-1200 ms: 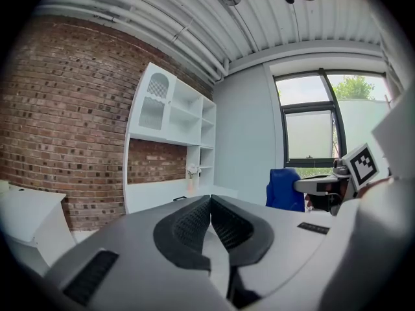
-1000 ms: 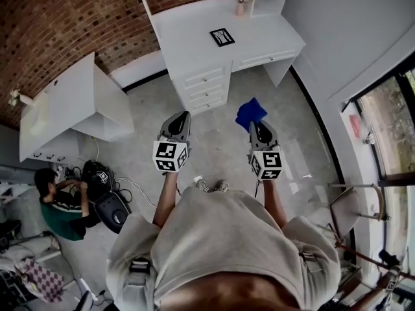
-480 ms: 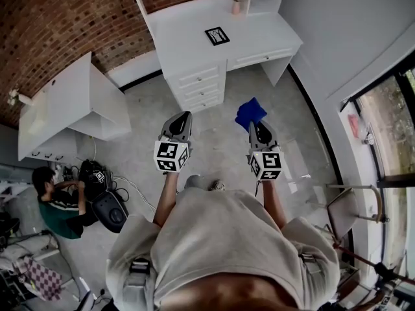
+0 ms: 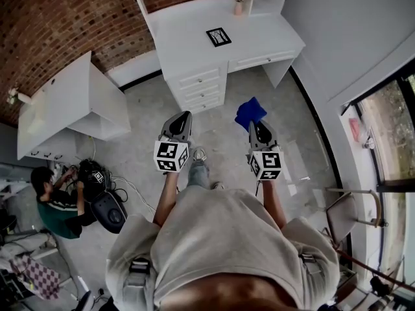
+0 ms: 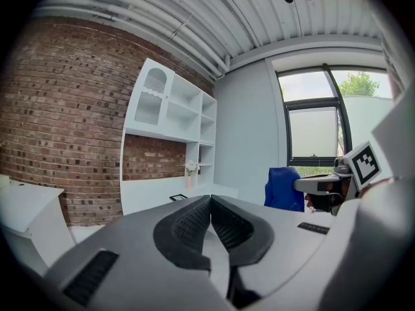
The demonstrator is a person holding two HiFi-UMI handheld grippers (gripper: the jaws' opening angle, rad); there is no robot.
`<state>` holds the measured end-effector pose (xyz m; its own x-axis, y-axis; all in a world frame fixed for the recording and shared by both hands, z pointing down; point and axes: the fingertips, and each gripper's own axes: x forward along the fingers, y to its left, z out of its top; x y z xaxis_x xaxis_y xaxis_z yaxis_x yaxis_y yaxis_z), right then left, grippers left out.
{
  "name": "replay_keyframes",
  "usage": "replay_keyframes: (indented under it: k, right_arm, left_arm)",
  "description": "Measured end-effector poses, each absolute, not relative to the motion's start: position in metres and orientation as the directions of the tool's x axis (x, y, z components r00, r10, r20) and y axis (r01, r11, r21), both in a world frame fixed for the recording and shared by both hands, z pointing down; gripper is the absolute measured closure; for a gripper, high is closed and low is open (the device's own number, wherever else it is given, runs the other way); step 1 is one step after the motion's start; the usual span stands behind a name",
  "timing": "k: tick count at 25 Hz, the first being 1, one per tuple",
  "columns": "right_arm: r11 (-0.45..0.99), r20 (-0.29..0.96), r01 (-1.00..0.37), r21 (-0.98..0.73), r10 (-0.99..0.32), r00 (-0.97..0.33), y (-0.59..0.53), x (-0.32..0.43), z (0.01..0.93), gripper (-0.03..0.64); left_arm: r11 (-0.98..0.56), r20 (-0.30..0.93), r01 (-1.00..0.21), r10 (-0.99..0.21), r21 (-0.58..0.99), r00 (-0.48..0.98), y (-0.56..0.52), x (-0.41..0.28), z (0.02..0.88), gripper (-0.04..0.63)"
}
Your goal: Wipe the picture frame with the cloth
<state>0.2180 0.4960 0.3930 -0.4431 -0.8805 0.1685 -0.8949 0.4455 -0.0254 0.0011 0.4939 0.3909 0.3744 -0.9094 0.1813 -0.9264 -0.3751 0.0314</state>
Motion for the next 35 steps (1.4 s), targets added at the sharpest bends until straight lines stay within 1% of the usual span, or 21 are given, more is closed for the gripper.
replay_keyframes:
  k: [8,19,22,35]
  right_arm:
    - [0.446,0.175,-0.895,-0.022,-0.879,-0.443,0.463,0.21,0.399,0.558]
    - [0.407,0.19,-0.913,-0.016,-0.896,-0.402,0.368,0.185,0.4,0.558]
    - [0.396,0.192,-0.918,-0.029,-0.899,-0.394,0.337,0.171,0.39,0.558]
    - [0.364,0.188,-0.931,0.015,-0.916,-0.355,0.212,0.12,0.381,0.558]
  left_arm:
    - [-0.388,0.176,-0.921,-0.905,0.038,0.388,0.456,0.0,0.397,0.58]
    - [-0.431,0.183,-0.9,-0.882,0.06,0.435,0.353,-0.023,0.406,0.58]
    - [-0.442,0.181,-0.894,-0.876,0.067,0.447,0.321,-0.033,0.404,0.58]
    - [-0.463,0.161,-0.882,-0.867,0.087,0.471,0.191,-0.091,0.393,0.58]
